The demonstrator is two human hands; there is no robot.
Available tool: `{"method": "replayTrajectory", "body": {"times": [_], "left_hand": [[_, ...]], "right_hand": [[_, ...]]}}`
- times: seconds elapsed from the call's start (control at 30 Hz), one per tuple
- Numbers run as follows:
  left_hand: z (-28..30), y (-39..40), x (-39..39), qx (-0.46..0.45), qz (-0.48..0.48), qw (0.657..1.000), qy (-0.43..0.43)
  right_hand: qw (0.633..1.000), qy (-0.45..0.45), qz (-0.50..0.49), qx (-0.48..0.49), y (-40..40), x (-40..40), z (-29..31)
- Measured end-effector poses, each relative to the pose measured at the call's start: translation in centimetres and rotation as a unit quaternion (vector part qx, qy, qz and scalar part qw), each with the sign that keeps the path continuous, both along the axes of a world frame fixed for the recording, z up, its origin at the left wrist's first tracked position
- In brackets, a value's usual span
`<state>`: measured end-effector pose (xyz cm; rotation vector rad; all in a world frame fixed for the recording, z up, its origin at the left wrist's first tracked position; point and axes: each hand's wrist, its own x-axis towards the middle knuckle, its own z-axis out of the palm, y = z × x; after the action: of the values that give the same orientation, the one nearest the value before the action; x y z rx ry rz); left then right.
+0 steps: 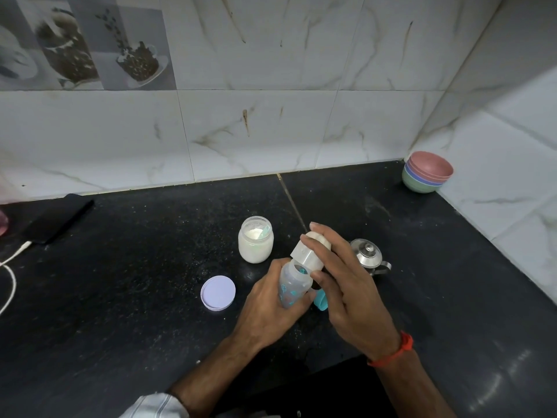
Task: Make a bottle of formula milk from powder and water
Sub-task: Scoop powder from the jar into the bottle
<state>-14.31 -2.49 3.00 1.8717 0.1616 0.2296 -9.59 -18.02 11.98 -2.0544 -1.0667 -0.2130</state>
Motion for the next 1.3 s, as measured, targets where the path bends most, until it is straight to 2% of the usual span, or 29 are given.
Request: {"method": "replayTrajectory", "body": {"times": [0.7,1.3], "left_hand": [[1.0,-0.3,1.3,-0.029,-0.018,0.999,-0.017],[1.4,-0.3,1.5,-0.032,-0.024,0.999,-0.018]], "right_hand": [[0.997,-0.067,0.002,0.032,-0.1,0.4,0.3],[0.995,-0.1,0.003,0.021,-0.2,0.6,0.4]]}}
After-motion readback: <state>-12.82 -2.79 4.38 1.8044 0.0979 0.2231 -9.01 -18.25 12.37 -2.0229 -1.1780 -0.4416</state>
